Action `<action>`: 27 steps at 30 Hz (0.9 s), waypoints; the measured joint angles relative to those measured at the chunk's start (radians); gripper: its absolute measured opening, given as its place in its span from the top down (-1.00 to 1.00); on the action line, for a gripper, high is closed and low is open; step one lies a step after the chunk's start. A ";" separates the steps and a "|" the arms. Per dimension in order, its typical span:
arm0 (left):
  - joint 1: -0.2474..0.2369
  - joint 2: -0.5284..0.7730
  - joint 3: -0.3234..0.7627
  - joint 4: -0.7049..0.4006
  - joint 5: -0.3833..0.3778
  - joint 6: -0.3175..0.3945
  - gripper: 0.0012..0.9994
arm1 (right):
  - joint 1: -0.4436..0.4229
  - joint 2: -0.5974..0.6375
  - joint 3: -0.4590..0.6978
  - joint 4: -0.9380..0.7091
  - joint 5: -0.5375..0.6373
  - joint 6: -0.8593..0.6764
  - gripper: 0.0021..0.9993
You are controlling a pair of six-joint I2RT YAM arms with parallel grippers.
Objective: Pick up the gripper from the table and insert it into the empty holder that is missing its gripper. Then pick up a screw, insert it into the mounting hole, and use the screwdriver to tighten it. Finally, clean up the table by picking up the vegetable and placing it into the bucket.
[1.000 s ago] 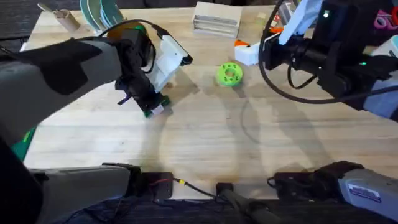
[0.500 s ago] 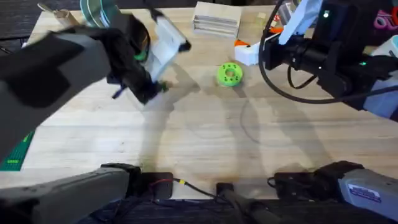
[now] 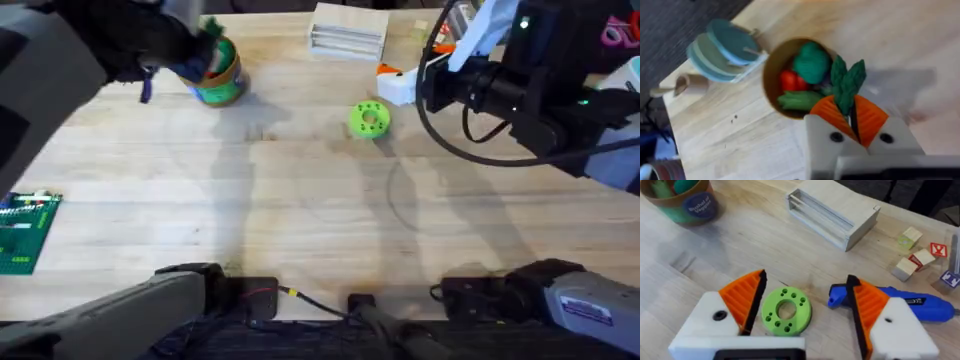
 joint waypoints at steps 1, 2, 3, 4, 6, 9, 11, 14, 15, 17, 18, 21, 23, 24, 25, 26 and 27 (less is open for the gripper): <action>0.023 0.001 0.000 0.030 0.000 -0.031 0.96 | 0.000 0.000 0.000 0.000 0.000 0.000 -0.99; 0.040 0.001 0.000 0.052 0.000 -0.053 0.96 | 0.000 0.000 0.000 0.000 0.000 0.000 -0.99; 0.057 0.002 0.000 0.077 0.000 -0.076 0.96 | 0.000 0.000 0.000 0.000 0.000 0.000 -0.99; 0.069 0.005 0.000 0.100 0.000 -0.096 0.96 | 0.000 0.000 0.000 0.000 0.000 0.000 -0.99; 0.095 0.038 0.000 0.186 0.000 -0.185 0.96 | 0.000 0.000 0.000 0.000 0.000 0.000 -0.99; 0.097 0.093 0.000 0.226 0.000 -0.255 0.96 | 0.000 0.000 0.000 0.000 0.000 0.000 -0.99; 0.097 0.132 0.000 0.229 0.000 -0.288 0.96 | 0.000 0.000 0.000 0.000 0.000 0.000 -0.99; 0.097 0.192 0.000 0.229 0.000 -0.320 0.96 | 0.000 0.000 0.000 0.000 0.000 0.000 -0.99; 0.097 0.206 0.000 0.229 0.000 -0.325 0.96 | 0.000 0.000 0.000 0.000 0.000 0.000 -0.99; 0.097 0.223 0.000 0.230 0.000 -0.335 0.96 | 0.000 0.000 0.000 0.000 0.000 0.000 -0.99; 0.097 0.225 0.000 0.233 0.000 -0.339 0.96 | 0.000 0.000 0.000 0.000 0.000 0.000 -0.99; 0.097 0.224 0.000 0.253 0.000 -0.346 0.95 | 0.000 0.000 0.000 0.000 0.000 0.000 -0.99; 0.097 0.224 0.000 0.256 0.000 -0.347 0.45 | 0.000 0.000 0.000 0.000 0.000 0.000 -0.99; 0.097 0.224 0.000 0.255 0.000 -0.350 0.15 | 0.000 0.000 0.000 0.000 0.000 0.000 -0.99; 0.097 0.224 0.000 0.255 0.000 -0.351 -0.19 | 0.000 0.000 0.000 0.000 0.000 0.000 -0.99; 0.097 0.224 0.000 0.256 0.000 -0.353 -0.50 | 0.000 0.000 0.000 0.000 0.000 0.000 -0.99; 0.097 0.224 0.000 0.256 0.000 -0.354 -0.81 | 0.000 0.000 0.000 0.000 0.000 0.000 -0.99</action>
